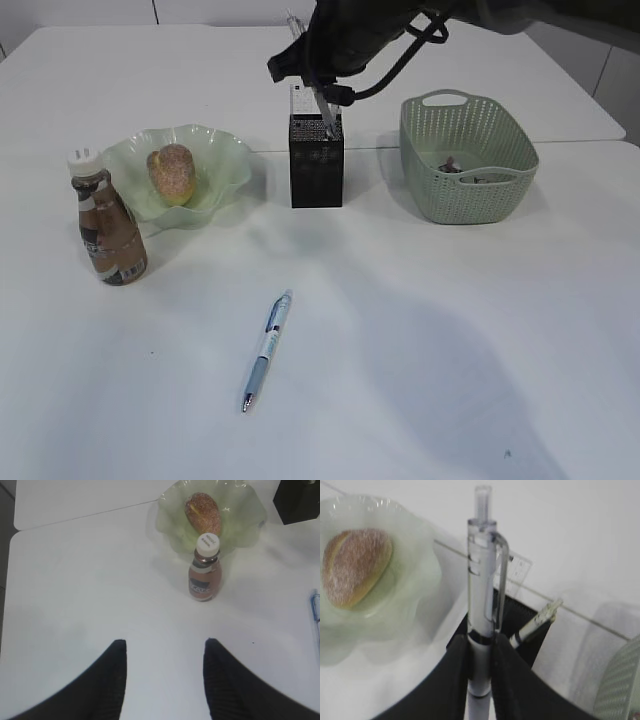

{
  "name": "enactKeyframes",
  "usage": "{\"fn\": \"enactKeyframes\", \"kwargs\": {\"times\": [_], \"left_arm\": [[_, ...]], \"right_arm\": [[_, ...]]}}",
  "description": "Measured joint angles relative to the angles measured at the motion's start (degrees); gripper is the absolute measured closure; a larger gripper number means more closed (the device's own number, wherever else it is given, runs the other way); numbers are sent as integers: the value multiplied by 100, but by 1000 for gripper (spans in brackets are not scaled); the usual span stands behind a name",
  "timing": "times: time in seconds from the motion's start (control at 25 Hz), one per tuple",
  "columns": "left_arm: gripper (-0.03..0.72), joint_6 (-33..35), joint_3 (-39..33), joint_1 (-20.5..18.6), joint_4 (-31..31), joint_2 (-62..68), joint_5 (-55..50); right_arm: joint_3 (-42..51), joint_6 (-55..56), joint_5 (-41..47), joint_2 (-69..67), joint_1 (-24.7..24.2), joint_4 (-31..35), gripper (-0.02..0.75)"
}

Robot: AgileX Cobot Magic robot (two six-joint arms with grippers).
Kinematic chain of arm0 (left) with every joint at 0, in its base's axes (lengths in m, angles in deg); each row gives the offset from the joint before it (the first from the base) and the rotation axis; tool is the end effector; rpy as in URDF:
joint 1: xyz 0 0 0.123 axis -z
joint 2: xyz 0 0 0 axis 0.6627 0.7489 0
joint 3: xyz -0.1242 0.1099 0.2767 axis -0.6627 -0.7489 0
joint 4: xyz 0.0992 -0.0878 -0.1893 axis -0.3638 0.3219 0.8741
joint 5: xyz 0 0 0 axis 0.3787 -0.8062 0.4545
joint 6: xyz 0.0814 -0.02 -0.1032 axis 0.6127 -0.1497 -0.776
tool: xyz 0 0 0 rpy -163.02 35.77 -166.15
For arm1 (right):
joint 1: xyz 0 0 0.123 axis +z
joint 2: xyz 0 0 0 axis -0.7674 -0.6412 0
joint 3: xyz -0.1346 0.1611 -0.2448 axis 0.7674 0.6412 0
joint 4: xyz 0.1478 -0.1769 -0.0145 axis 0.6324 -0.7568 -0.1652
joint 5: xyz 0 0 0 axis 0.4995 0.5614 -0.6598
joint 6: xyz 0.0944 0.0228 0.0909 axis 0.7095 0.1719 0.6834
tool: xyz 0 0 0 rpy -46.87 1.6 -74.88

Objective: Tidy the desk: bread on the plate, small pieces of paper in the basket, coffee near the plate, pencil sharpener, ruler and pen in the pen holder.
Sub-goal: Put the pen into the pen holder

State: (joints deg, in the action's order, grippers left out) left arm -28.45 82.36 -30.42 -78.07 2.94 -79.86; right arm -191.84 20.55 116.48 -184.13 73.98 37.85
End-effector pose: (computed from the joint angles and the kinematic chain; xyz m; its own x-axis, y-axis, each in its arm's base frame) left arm 0.1561 -0.0126 0.4137 -0.6670 0.1267 -0.7342 0.0919 0.9919 0.0877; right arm 0.5137 0.2207 0.2830 -0.5477 -0.3535 -0.7583 -0.4308 0.8961 -0.1066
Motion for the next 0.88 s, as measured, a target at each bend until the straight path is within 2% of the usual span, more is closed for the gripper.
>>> {"fn": "enactKeyframes", "kwargs": {"times": [0.4, 0.72, 0.88], "left_arm": [[338, 0, 0, 0, -235, 153, 201], [339, 0, 0, 0, -377, 197, 252], [339, 0, 0, 0, -469, 197, 252]], "right_arm": [[-9, 19, -1589, -266, -80, 10, 603], [-9, 28, -2365, -656, -192, 17, 603], [-9, 28, -2458, -811, -232, 38, 603]]}}
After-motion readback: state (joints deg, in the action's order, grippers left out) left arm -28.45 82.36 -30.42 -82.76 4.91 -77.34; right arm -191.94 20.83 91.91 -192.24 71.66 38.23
